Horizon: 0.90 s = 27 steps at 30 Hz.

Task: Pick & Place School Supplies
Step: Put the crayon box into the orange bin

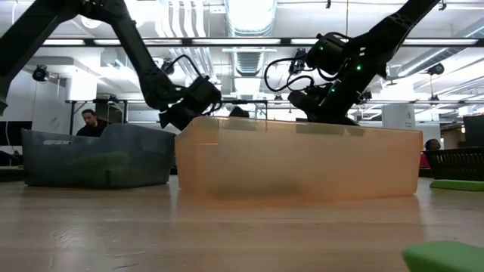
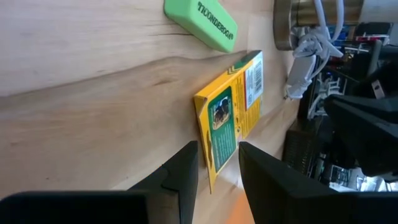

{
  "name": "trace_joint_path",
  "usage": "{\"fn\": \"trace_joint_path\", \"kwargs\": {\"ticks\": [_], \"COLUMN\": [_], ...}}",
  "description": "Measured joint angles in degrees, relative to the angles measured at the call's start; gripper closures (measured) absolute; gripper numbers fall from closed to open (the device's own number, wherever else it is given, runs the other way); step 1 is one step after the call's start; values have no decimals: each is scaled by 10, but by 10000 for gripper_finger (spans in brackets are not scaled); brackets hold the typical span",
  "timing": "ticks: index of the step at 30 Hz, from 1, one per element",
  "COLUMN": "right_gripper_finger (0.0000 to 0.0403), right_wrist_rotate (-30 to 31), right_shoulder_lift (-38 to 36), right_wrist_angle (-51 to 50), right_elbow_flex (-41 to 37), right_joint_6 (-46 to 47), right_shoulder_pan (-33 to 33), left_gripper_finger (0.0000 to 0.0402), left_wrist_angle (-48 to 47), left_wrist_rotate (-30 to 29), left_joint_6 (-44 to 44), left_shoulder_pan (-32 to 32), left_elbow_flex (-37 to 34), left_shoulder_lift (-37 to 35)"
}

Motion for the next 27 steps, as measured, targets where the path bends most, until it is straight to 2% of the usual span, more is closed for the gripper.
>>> {"fn": "trace_joint_path", "kwargs": {"ticks": [7,12,16,20,27], "right_gripper_finger": [376,376,376,376,376], "right_wrist_rotate": [4,4,3,3,2], "right_shoulder_lift": [0,0,0,0,1], "right_wrist_angle": [0,0,-1,-2,-3], "right_elbow_flex": [0,0,0,0,-1], "right_joint_6": [-15,-15,-20,-28,-31], "right_shoulder_pan": [-4,-7,-8,-8,-16], "left_gripper_finger": [282,282,282,282,282], "left_wrist_angle": [-22,-11,-17,-63,-163], "left_wrist_rotate": [1,4,34,36,35], "left_joint_6": [16,167,203,225,352], "left_shoulder_pan": [-2,-4,-4,-5,-7], "left_elbow_flex": [22,41,47,48,48], "left_shoulder_lift": [2,3,3,-3,-14]}}
